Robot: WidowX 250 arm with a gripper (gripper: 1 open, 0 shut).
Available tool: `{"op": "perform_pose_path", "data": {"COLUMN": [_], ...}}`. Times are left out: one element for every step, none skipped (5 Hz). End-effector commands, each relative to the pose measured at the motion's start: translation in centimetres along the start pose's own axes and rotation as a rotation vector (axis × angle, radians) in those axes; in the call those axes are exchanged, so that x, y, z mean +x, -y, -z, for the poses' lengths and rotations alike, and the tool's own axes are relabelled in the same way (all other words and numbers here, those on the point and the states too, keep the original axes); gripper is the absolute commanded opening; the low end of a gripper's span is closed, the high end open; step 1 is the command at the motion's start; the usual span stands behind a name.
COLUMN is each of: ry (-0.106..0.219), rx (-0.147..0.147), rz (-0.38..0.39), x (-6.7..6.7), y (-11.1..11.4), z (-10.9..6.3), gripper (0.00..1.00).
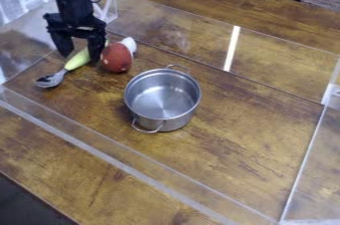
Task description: Move the green spoon to the right
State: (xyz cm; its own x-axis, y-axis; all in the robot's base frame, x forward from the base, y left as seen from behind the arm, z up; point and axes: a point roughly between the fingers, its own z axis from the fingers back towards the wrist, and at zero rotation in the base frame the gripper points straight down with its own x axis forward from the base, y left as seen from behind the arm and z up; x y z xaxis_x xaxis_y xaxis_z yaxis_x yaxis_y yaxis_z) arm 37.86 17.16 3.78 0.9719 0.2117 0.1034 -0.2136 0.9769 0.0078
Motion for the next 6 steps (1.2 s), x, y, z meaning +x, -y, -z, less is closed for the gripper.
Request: {"op": "perform_pose_path", "data": {"ry": [0.050,0.051,0.052,0.051,0.046,0.043], "rx": [0.018,0.016,0.009,0.005,0.007,0.009], "rz": [-0.041,-0.036,-0.022,-0.017,-0.021,-0.024], "x": [-0.1,-0.2,0.2,0.6,-0.1,-0.8], "y": [-2.5,-2.9,-2.6,-2.7,-2.0,-1.2], "z": [-1.9,-1.2,-0.5,-0.3,-0.4,-0.6], "gripper": [1.00,1.00,1.00,1.00,0.00,0.00]}}
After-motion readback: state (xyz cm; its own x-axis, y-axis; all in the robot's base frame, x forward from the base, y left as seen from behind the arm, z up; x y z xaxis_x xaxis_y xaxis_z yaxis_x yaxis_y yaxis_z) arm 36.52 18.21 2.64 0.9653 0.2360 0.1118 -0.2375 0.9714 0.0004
